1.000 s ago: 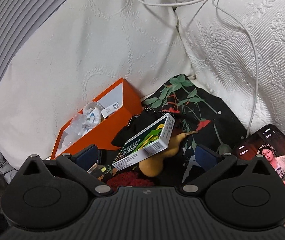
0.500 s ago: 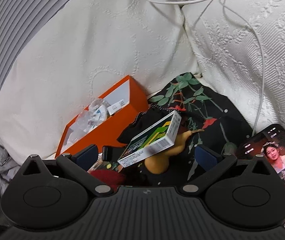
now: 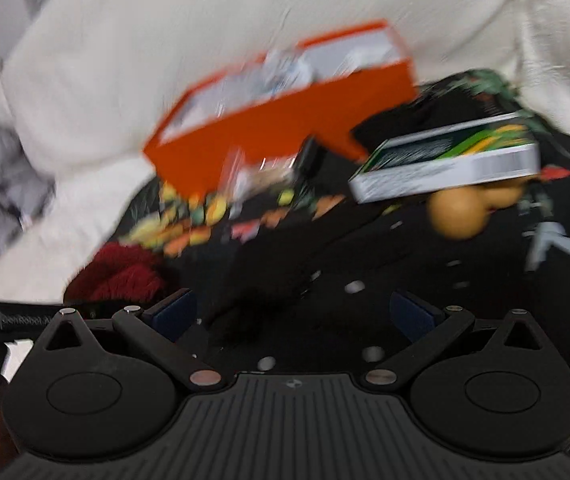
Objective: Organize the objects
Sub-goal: 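Grasp the red plush toy with the left tool while the right tool grasps the black fabric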
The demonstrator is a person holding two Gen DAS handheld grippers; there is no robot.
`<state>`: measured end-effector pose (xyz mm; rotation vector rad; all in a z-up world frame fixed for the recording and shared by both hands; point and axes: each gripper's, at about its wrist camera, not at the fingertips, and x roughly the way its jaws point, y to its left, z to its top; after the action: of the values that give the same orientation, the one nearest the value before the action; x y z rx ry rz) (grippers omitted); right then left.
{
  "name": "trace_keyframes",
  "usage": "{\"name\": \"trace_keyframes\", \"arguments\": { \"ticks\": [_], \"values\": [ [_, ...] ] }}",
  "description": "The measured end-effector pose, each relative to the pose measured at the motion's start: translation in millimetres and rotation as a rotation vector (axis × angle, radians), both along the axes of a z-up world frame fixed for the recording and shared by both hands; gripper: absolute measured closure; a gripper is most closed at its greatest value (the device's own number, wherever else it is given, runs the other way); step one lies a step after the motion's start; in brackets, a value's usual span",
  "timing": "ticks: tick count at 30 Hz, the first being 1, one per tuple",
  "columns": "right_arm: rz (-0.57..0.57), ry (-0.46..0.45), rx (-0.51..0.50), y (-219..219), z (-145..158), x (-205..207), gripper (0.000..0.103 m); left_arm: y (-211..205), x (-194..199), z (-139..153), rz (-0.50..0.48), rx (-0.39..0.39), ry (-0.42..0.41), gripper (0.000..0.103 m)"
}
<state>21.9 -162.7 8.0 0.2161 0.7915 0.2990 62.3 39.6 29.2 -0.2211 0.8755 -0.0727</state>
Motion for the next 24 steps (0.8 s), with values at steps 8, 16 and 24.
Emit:
{"name": "trace_keyframes", "arguments": {
  "ticks": [8, 16, 24],
  "values": [
    [-0.002, 0.016, -0.107, 17.1, -18.1, 45.4, 0.0, 0.8, 2.8, -6.3, 0.011, -0.016, 0.015, 0.0],
    [0.201, -0.096, -0.174, 53.0, -16.1, 26.3, 0.059, -5.8, 3.4, -6.1, 0.002, 0.023, 0.005, 0.0],
    [0.2, -0.118, -0.094, 33.5, -1.3, 0.0, 0.082, -10.5, -3.0, -1.3, -0.023, 0.029, -0.039, 0.0]
  ]
}}
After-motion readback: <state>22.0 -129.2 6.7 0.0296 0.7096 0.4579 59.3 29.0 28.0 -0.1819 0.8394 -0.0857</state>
